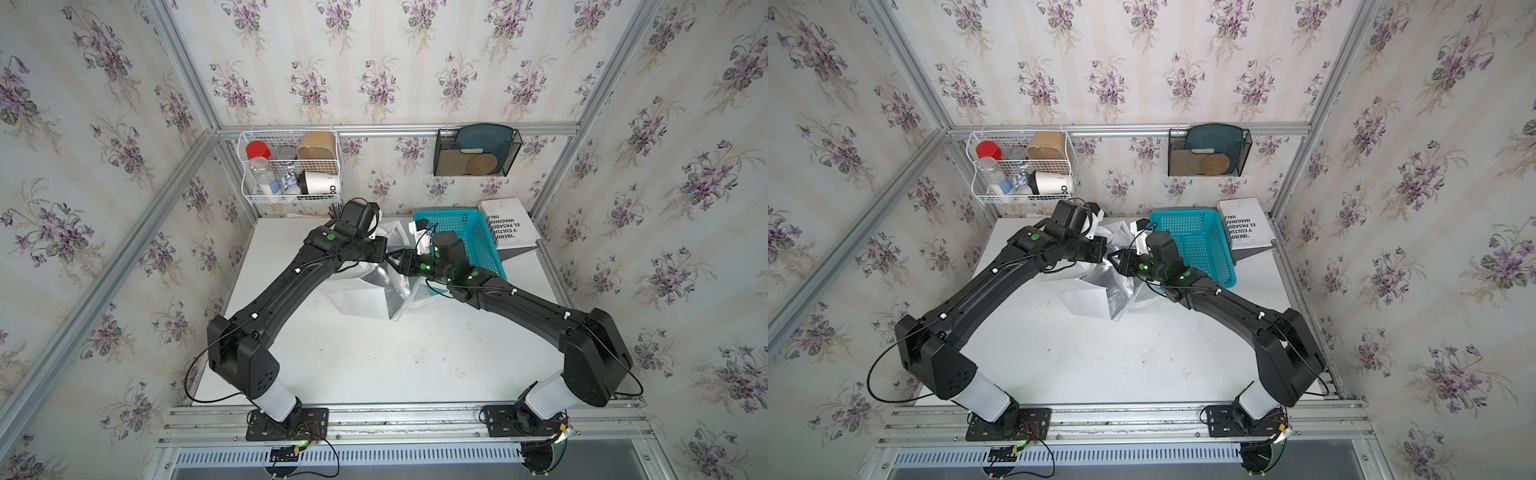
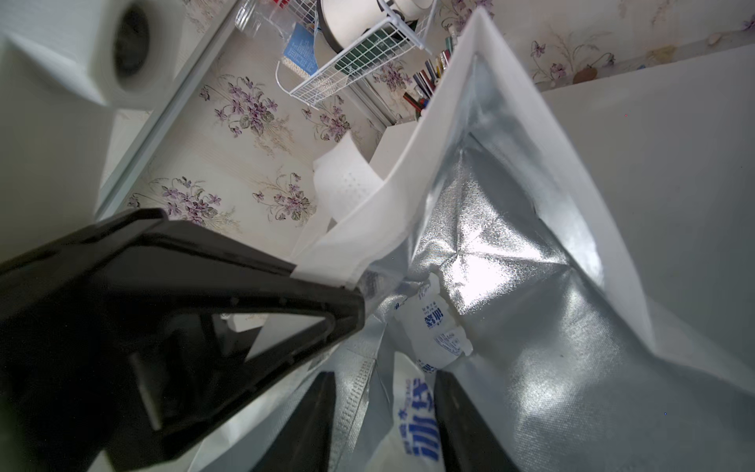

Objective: Place the ice pack in the delivery bag

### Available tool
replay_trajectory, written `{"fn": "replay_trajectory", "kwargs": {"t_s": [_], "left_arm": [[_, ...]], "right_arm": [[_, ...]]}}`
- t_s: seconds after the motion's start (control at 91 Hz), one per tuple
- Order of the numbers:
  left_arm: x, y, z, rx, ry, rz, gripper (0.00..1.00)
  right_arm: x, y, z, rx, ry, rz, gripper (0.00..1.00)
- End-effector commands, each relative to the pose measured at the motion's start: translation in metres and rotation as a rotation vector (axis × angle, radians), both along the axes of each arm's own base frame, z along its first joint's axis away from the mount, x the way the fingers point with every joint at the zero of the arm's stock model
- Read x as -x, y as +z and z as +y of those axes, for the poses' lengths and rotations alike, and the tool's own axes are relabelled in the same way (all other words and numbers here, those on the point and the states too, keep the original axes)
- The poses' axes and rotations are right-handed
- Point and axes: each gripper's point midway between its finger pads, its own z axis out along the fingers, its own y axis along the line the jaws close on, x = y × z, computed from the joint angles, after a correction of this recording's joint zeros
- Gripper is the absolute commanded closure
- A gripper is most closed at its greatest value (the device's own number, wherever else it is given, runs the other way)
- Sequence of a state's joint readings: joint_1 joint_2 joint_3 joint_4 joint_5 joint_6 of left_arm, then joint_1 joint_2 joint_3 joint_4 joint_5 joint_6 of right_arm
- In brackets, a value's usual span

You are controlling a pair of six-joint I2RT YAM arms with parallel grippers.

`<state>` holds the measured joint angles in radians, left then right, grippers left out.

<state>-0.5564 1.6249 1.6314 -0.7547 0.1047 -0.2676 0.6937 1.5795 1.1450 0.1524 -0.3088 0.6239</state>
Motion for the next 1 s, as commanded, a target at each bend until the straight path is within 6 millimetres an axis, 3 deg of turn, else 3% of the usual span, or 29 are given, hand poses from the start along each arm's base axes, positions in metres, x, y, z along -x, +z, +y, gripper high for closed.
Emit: {"fn": "replay_trajectory", "kwargs": {"t_s": [0.0, 0.242, 0.385, 0.505, 0.56, 0.692, 0.802, 0.923, 0.989], "left_arm": [[-0.003, 0.008, -0.002, 0.026, 0.000, -0.033, 1.00], [-0.002, 0.005, -0.003, 0.030, -0.007, -0.032, 1.00], [-0.003, 0.004, -0.002, 0.028, -0.006, -0.033, 1.00], [-0.005, 0.001, 0.004, 0.022, 0.007, -0.029, 1.00], [-0.006, 0.000, 0.008, 0.021, 0.013, -0.027, 1.00], [-0.006, -0.002, 0.014, 0.043, 0.021, -0.010, 1.00], [-0.007, -0.002, 0.016, 0.065, 0.016, 0.001, 1.00], [-0.007, -0.002, 0.015, 0.072, 0.010, 0.005, 1.00], [-0.006, -0.003, 0.015, 0.073, 0.009, 0.006, 1.00]], "right_arm": [[0.003, 0.007, 0.007, -0.010, 0.035, -0.017, 0.48], [0.007, 0.032, 0.005, -0.016, 0.057, -0.099, 0.39], [0.011, 0.057, -0.007, -0.009, 0.051, -0.193, 0.35], [0.015, 0.085, -0.046, -0.011, -0.038, -0.353, 0.29], [0.011, 0.083, -0.073, -0.003, -0.106, -0.375, 0.25], [-0.022, 0.030, -0.138, 0.132, -0.227, -0.243, 0.22], [-0.043, -0.055, -0.182, 0.367, -0.217, 0.034, 0.24], [-0.054, -0.115, -0.209, 0.529, -0.220, 0.286, 0.27], [-0.057, -0.130, -0.212, 0.549, -0.255, 0.371, 0.25]]}}
